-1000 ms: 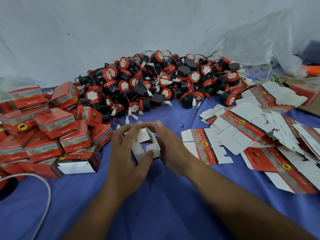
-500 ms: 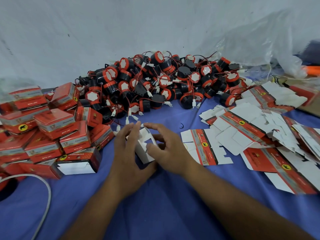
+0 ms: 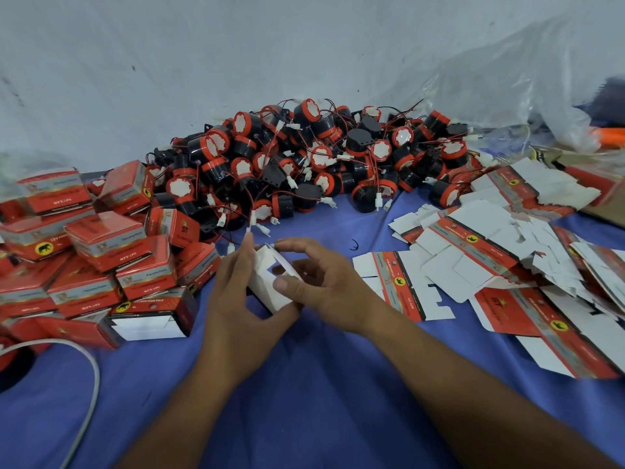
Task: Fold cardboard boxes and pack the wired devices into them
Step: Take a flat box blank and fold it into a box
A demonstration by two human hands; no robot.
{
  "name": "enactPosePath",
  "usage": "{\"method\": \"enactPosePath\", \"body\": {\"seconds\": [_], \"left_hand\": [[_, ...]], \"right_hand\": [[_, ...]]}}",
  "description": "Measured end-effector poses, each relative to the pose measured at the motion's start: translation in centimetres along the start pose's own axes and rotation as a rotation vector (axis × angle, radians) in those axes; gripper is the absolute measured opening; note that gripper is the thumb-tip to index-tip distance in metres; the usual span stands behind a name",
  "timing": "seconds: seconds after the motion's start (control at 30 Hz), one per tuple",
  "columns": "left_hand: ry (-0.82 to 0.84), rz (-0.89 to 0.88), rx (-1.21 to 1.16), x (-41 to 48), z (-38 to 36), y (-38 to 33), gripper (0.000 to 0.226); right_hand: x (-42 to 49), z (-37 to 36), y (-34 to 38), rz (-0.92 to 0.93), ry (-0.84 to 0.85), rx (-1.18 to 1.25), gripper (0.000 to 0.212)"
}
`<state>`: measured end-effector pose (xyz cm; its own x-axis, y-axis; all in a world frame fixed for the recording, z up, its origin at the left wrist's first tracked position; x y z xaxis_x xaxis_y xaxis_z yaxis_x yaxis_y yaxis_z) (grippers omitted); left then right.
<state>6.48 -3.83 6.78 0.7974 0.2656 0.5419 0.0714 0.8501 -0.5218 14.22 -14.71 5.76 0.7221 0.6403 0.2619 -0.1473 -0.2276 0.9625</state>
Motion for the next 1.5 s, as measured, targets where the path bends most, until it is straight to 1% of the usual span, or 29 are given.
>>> {"method": "enactPosePath", "body": {"seconds": [0.07,0.17,0.27,0.3,0.37,0.47,0.53,0.6,0.7,0.77,0.83,0.9,0.97,1.03,1.1,1.27,1.37,1.5], "left_hand": [[-0.004,0.014,-0.025,0.0,0.1,0.2,0.099],[0.007,0.020,-0.058,0.1,0.1,0.3,0.096],[0.018,0.030,-0.124,0.1,0.1,0.2,0.098],[0.014,0.028,-0.134,0.1,0.2,0.2,0.095],[0.024,0.009,-0.095,0.1,0.2,-0.1,0.089],[0.071,-0.076,0.010,0.1,-0.2,-0.9,0.094],[0.089,-0.142,0.080,0.1,-0.4,-1.5,0.096],[0.106,-0.168,0.119,0.0,-0.6,-1.8,0.097],[0.079,-0.154,0.108,0.1,-0.4,-1.9,0.083],[0.073,-0.107,0.051,0.2,-0.3,-1.5,0.077],[0.065,-0.040,0.000,0.2,-0.2,-0.7,0.076],[0.062,0.000,0.011,0.2,-0.1,-0.2,0.083],[0.077,-0.013,0.054,0.2,-0.2,-0.3,0.087],[0.075,-0.038,0.084,0.1,-0.2,-0.9,0.088],[0.049,-0.050,0.117,0.1,-0.1,-1.3,0.086],[-0.011,-0.082,0.180,-0.2,0.2,-1.7,0.096],[-0.040,-0.082,0.190,-0.2,0.5,-1.7,0.094],[-0.054,-0.095,0.212,-0.2,0.5,-1.9,0.090]], "right_hand": [[0.0,-0.1,-0.2,-0.042,0.029,0.090,0.043],[0.1,0.0,-0.6,-0.076,0.036,0.157,0.042],[0.1,0.2,-0.8,-0.071,0.008,0.160,0.037],[0.1,0.3,-0.9,-0.064,-0.010,0.149,0.035],[0.2,0.5,-0.9,-0.047,-0.049,0.113,0.032],[0.2,0.7,-0.9,-0.016,-0.102,0.060,0.032],[0.2,0.9,-0.9,-0.009,-0.127,0.066,0.033],[0.2,1.1,-1.0,-0.014,-0.131,0.087,0.033],[0.2,0.9,-1.4,-0.050,-0.109,0.116,0.037],[0.3,0.8,-1.4,-0.069,-0.079,0.158,0.041],[0.3,0.4,-1.4,-0.097,-0.014,0.228,0.042],[0.2,-0.2,-1.2,-0.117,0.043,0.262,0.045],[0.2,-0.5,-1.0,-0.118,0.029,0.214,0.048],[0.2,-0.4,-1.0,-0.131,-0.016,0.138,0.043],[0.2,-0.5,-1.0,-0.138,-0.015,0.072,0.039],[-0.1,-0.4,0.7,-0.020,-0.036,-0.214,0.045],[-0.3,-0.6,0.6,-0.031,-0.050,-0.228,0.052],[-0.4,-1.0,0.6,-0.016,-0.042,-0.237,0.052]]}}
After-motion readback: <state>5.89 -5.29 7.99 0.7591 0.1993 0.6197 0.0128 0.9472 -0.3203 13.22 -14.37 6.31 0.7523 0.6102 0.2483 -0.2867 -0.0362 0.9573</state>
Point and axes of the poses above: each hand's wrist, its own x-axis towards the middle knuckle, its own z-axis out of the back of the hand, y = z × x, the point moved 10 cm from there along x, towards the middle knuckle, and after that the axes turned 14 degrees about x, right-handed, at the moved point
